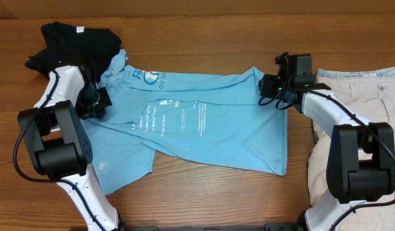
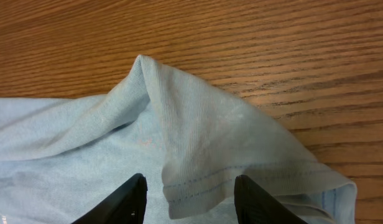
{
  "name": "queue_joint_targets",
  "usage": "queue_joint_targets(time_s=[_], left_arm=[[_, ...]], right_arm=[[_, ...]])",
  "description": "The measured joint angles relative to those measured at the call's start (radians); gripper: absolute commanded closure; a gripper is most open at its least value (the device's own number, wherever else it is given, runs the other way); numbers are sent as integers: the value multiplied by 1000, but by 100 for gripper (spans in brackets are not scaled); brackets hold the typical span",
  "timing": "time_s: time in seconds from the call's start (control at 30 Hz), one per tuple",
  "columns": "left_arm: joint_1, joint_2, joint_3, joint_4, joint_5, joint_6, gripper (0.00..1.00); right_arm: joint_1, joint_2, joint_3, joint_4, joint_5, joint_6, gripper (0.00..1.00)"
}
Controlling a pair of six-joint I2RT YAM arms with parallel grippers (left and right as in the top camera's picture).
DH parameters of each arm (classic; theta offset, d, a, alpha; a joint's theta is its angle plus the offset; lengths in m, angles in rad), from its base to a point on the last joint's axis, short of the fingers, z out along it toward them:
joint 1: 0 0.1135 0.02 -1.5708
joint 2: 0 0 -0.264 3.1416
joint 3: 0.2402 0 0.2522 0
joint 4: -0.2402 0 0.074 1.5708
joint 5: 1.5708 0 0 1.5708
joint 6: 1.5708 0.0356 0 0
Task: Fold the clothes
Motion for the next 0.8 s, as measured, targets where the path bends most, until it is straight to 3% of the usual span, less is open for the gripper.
queue_joint_targets(time_s=[0.23, 0.27, 0.33, 0.4, 0.8], left_arm=[[0, 0, 0, 0, 0, 0, 96], [0, 0, 0, 0, 0, 0, 96], [0, 0, 0, 0, 0, 0, 96], [0, 0, 0, 0, 0, 0, 96], [0, 0, 0, 0, 0, 0, 95]], right_arm=[[16, 8, 0, 1, -8, 3, 59], [19, 13, 0, 1, -9, 3, 65], [20, 25, 0, 3, -10, 3, 88], [21, 36, 0, 12, -10, 1, 95], [-106, 35, 103, -5, -13, 6, 96]])
